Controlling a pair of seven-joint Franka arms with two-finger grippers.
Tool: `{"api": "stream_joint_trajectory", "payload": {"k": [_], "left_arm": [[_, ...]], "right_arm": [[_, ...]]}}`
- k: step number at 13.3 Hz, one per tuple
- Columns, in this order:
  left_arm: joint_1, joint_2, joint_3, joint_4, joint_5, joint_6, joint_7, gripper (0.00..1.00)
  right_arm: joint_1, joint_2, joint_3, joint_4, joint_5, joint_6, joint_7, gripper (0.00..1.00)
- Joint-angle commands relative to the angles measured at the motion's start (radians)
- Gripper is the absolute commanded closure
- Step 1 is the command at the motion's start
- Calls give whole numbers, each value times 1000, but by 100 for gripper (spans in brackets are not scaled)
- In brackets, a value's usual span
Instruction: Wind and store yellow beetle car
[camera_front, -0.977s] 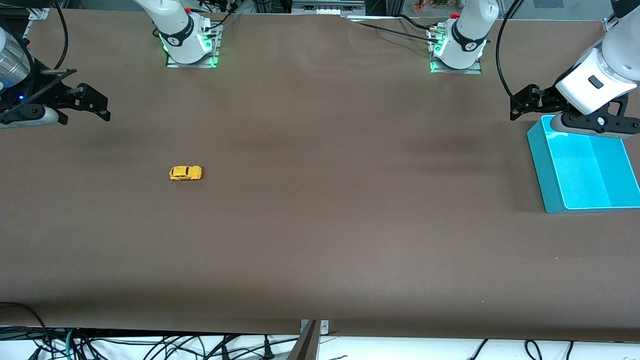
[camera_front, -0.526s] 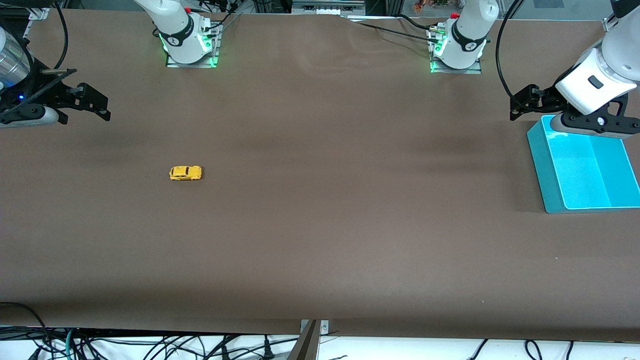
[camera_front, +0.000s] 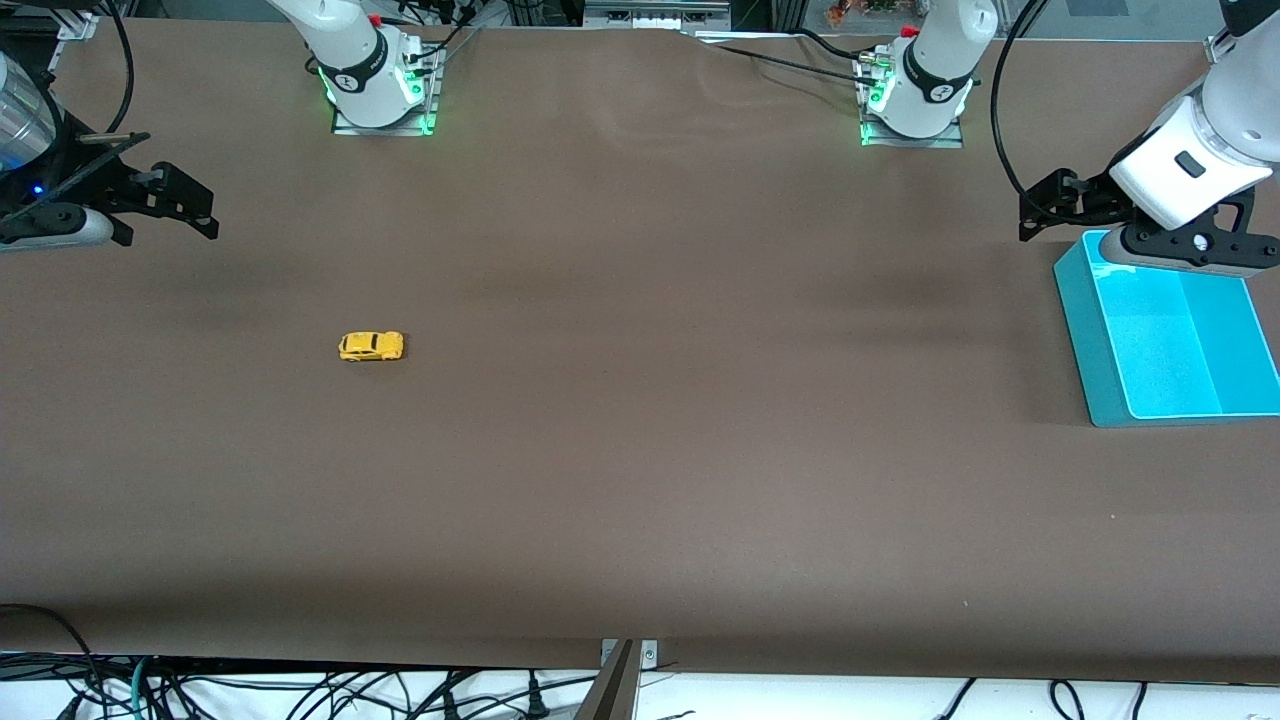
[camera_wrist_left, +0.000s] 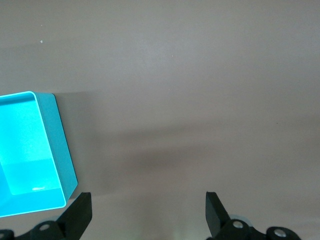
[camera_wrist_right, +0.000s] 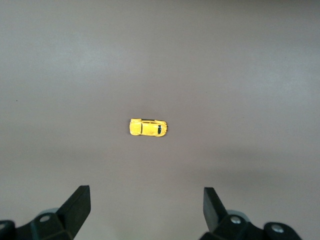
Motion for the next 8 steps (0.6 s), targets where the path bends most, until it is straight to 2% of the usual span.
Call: {"api": "stream_joint_trajectory", "payload": {"k": [1, 8], "left_arm": [[3, 9, -3, 20, -5, -2, 0, 0], [1, 9, -3, 20, -5, -2, -2, 0]], "right_arm": [[-7, -8, 7, 16, 7, -25, 0, 0], [-7, -5, 6, 29, 10, -46, -25, 0]]}}
